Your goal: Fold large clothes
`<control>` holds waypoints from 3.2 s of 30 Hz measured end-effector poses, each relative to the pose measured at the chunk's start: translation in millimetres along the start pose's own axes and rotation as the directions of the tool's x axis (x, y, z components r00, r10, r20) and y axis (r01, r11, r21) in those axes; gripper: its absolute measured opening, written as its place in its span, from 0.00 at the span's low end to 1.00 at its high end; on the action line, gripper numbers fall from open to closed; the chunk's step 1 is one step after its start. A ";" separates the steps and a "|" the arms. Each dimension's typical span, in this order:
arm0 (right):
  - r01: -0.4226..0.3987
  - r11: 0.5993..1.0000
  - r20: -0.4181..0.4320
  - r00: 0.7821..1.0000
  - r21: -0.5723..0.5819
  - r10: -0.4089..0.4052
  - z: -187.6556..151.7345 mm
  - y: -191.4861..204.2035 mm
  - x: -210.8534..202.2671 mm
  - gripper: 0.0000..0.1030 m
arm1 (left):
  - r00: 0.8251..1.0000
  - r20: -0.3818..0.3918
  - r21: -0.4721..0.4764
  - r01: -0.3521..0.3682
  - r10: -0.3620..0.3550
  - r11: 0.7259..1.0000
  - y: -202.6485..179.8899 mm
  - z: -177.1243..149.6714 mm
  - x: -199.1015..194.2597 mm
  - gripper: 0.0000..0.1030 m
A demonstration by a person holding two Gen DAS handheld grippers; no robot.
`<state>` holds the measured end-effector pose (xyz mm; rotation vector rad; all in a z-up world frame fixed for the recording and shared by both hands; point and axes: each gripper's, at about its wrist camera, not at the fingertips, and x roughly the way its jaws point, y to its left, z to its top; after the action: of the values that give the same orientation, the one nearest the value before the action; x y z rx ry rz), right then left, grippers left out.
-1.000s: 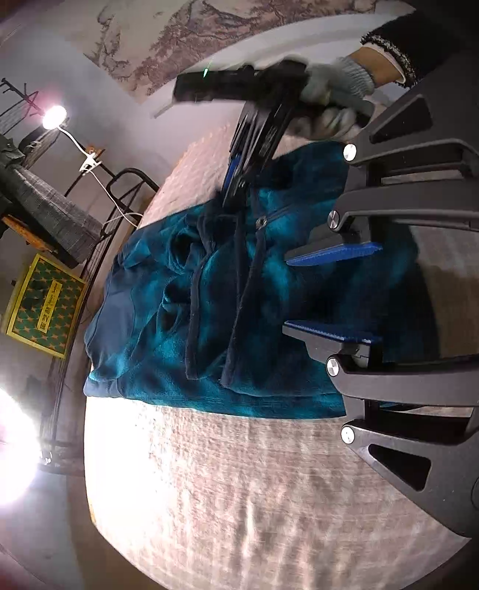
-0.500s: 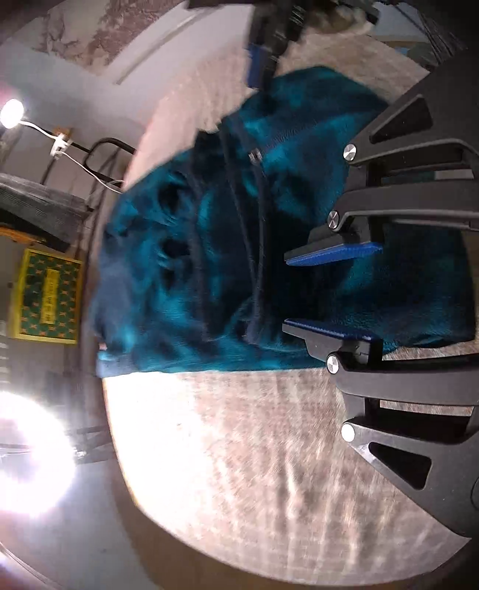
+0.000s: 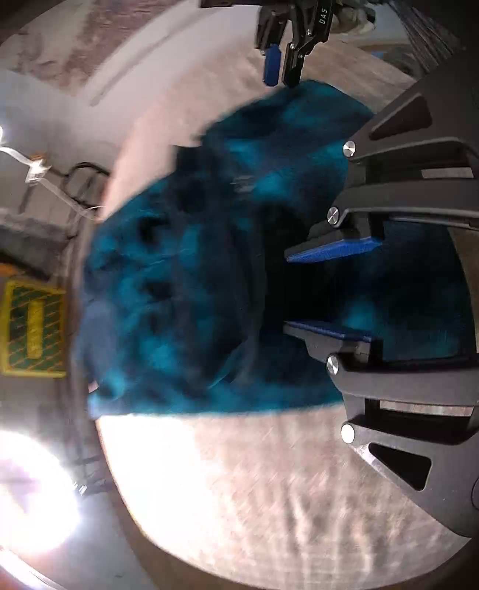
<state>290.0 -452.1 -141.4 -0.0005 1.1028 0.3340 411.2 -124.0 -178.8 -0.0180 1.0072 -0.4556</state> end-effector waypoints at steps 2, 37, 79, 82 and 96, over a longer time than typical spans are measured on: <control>0.014 1.000 0.106 0.994 0.007 -0.015 8.8 -7.3 -23.3 0.38 | 0.999 0.044 -0.040 0.008 -0.006 0.999 21.2 13.3 -15.9 0.32; -0.051 0.996 0.039 0.998 -0.074 0.054 235.9 -72.4 173.5 0.28 | 0.993 0.088 0.092 -0.088 0.079 0.992 137.8 186.8 165.6 0.31; -0.129 0.990 0.268 0.953 -0.053 0.138 255.4 -56.6 48.1 0.06 | 0.945 0.310 -0.011 0.113 -0.104 0.994 104.0 179.2 9.6 0.05; -0.134 0.988 0.266 0.952 -0.074 0.149 233.2 -37.9 21.9 0.06 | 0.941 0.320 -0.002 0.115 -0.109 0.993 95.3 154.1 -15.2 0.05; -0.166 0.985 0.214 0.961 -0.057 0.174 95.5 -9.8 -39.1 0.06 | 0.970 0.227 0.074 0.067 -0.082 0.995 39.1 12.9 -84.4 0.05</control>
<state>360.3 -456.1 -65.3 0.0956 0.8797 0.4978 397.9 -59.2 -112.1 -0.0484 0.7652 -0.5430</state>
